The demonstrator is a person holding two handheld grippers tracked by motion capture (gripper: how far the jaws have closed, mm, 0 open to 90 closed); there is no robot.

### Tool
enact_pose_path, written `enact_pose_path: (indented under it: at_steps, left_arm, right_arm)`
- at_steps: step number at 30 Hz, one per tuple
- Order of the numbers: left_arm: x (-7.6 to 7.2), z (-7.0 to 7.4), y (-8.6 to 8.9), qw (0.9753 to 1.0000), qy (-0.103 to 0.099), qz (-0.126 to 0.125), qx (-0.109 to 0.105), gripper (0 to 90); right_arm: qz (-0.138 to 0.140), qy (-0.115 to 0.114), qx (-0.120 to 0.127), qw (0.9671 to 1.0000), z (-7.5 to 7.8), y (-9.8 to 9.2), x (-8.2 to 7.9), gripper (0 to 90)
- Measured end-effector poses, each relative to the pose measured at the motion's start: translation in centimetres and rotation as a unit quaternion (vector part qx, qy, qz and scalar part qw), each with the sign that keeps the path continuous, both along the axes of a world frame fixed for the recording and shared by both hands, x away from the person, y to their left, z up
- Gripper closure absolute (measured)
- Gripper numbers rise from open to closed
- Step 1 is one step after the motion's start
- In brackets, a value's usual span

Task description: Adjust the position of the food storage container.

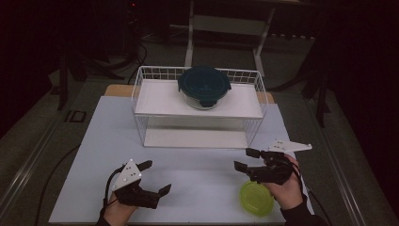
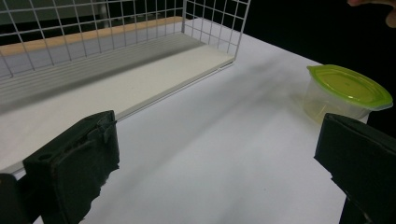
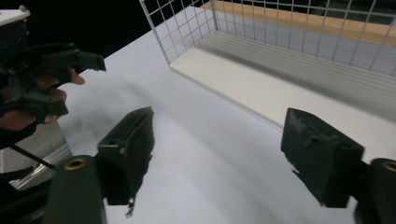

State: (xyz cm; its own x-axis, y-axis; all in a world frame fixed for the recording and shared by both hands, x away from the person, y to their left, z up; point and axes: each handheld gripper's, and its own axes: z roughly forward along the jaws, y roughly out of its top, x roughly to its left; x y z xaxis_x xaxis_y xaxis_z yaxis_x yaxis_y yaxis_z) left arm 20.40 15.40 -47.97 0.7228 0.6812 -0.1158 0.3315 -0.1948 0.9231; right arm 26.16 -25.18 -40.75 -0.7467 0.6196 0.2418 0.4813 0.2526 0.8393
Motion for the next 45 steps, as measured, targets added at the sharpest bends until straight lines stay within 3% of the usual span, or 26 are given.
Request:
enact_pose_path:
  at_steps: [6, 10, 15, 23, 29, 37, 45]
  left_arm:
    - [0.0, -0.1, -0.1, 1.0000, 0.001, -0.002, 0.000, 0.0]
    - [0.0, 0.0, -0.1, 1.0000, -0.002, -0.003, 0.000, 0.0]
    - [0.0, 0.0, -0.1, 1.0000, -0.001, -0.002, 0.002, 0.0]
    - [0.0, 0.0, -0.1, 1.0000, -0.003, -0.002, 0.001, 0.0]
    - [0.0, 0.1, -0.1, 1.0000, -0.004, -0.001, 0.001, 0.0]
    - [-0.1, 0.2, -0.1, 1.0000, -0.006, 0.001, 0.000, 0.0]
    - [-0.1, 0.2, -0.2, 1.0000, -0.010, -0.001, 0.001, 0.0]
  right_arm:
    - [-0.024, 0.000, -0.014, 0.9996, -0.8, -2.0, -1.0, 39.8]
    - [-0.041, 0.002, -0.020, 0.9990, -1.3, -3.7, -1.7, 58.2]
    - [-0.054, 0.013, -0.032, 0.9979, -2.4, -5.5, -2.4, 72.3]
    - [-0.057, 0.029, -0.056, 0.9964, -4.0, -7.3, -3.8, 89.5]
    - [-0.061, 0.045, -0.060, 0.9953, -5.0, -8.5, -5.0, 90.0]
    - [-0.087, 0.066, -0.064, 0.9920, -6.4, -10.6, -6.8, 90.0]
    - [-0.083, 0.092, -0.090, 0.9881, -8.4, -11.0, -7.6, 90.0]
